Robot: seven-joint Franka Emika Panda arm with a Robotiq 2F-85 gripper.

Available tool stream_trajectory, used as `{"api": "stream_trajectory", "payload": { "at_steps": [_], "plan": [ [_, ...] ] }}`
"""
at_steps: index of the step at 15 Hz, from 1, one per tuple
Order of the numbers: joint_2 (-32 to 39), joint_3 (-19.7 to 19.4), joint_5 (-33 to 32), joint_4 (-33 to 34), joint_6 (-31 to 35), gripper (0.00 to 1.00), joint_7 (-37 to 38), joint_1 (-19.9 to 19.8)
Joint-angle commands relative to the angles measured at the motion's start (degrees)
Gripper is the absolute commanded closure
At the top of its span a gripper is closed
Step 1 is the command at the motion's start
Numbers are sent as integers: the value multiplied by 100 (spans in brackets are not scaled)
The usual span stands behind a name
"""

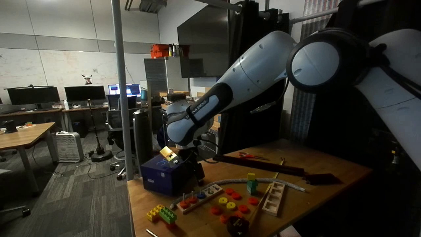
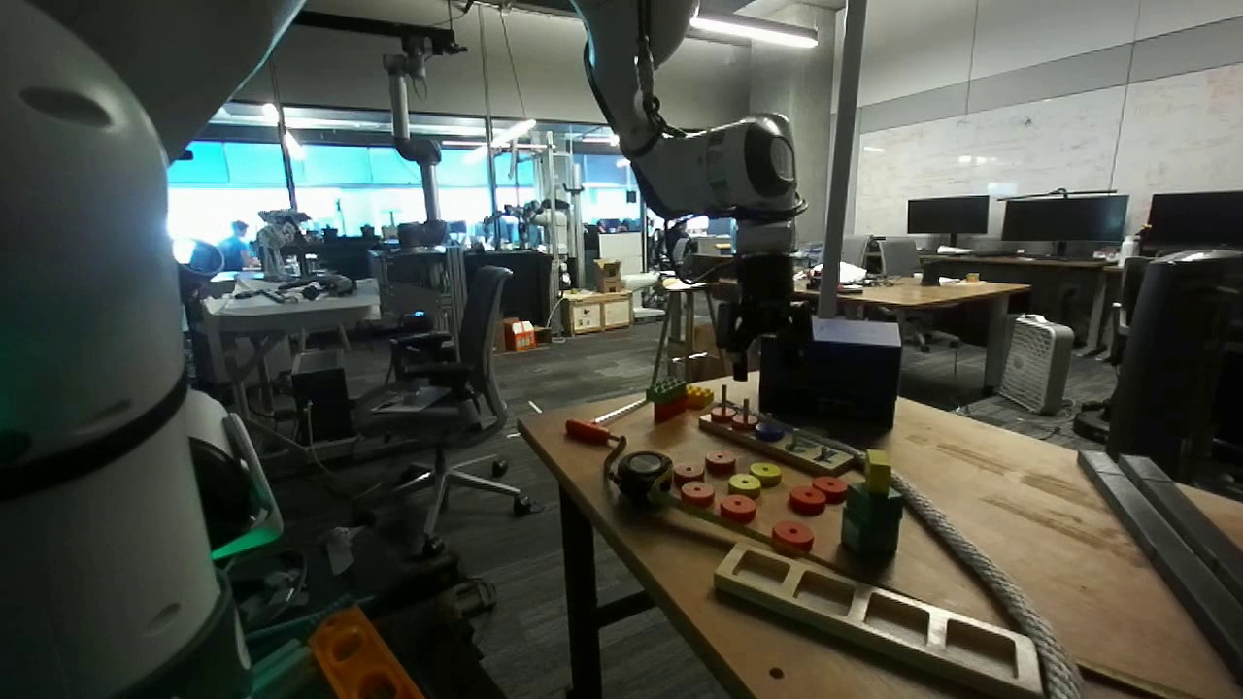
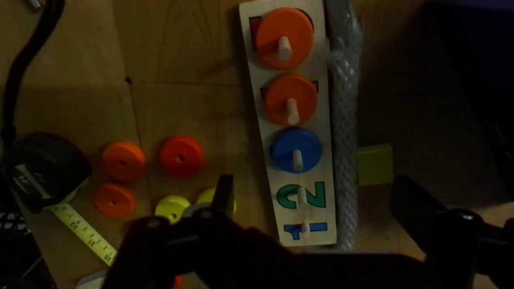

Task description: Pick up the blue object from the wooden object and put it on the table

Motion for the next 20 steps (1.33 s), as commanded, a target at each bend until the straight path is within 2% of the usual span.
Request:
{"api": "stream_trajectory", "payload": {
  "at_steps": [1,3,6,10,20],
  "plan": [
    [134,3,419,8,142,0,-23,-127],
    [170,34,640,-38,254,0,-112,-214],
    [115,126,1032,-279,758,0,-323,-336],
    [23,81,1257,-569,1314,0,-482,-304],
    [-50,-4,1193,-933,1504,0,-558,-264]
  ]
}}
